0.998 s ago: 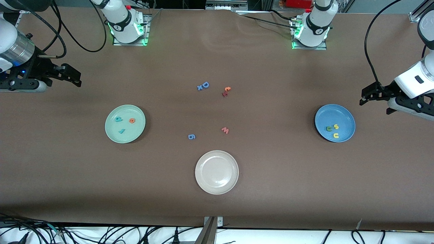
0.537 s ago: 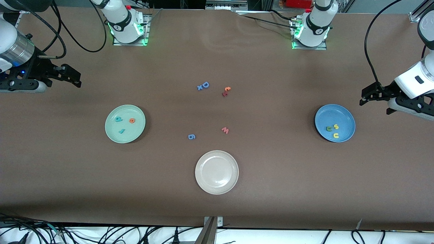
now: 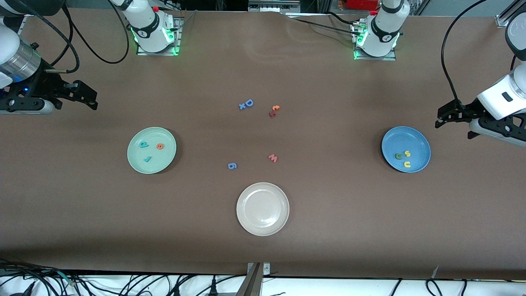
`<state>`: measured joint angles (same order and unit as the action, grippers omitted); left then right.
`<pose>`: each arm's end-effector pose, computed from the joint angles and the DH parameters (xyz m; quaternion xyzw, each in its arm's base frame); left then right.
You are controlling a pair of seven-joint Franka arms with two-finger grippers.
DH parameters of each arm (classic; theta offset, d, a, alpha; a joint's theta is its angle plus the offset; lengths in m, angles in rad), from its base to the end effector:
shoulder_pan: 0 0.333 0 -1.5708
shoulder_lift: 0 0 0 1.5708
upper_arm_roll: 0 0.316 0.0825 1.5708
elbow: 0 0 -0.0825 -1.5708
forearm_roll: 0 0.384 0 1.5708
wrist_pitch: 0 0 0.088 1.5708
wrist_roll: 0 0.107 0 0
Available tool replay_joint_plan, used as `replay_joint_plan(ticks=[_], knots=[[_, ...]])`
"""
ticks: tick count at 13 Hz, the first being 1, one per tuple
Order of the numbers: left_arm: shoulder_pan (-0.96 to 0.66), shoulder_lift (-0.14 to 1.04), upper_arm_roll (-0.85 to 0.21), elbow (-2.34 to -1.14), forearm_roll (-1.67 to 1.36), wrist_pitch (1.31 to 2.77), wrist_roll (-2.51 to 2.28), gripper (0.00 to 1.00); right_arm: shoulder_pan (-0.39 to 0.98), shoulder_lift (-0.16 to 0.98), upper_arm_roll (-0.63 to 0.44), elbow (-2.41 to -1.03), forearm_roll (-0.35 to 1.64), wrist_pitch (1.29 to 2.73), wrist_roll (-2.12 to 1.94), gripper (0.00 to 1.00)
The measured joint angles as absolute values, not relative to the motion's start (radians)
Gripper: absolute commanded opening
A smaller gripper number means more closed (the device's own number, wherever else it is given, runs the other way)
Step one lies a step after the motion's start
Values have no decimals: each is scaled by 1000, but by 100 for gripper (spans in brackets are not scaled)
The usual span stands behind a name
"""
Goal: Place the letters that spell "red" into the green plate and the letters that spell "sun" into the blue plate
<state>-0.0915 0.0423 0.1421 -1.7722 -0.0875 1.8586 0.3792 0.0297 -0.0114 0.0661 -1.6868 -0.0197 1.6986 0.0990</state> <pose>0.5806 0.0214 0.5301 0.9873 -0.1522 0.0301 0.0336 0.5575 0.0519 0.5870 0.9999 -0.0005 0.0125 0.0090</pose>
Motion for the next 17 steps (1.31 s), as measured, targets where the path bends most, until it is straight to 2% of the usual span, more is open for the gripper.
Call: replay_joint_plan(ticks=[7,17], knots=[[-91,6,103,-1761,-35,1846,337,100,30,-9,67,-1687,-20,1697,99,100],[-90,1,102,-1770,-35,1831,323,100,30,-9,68,-1687,-20,1697,99,100]])
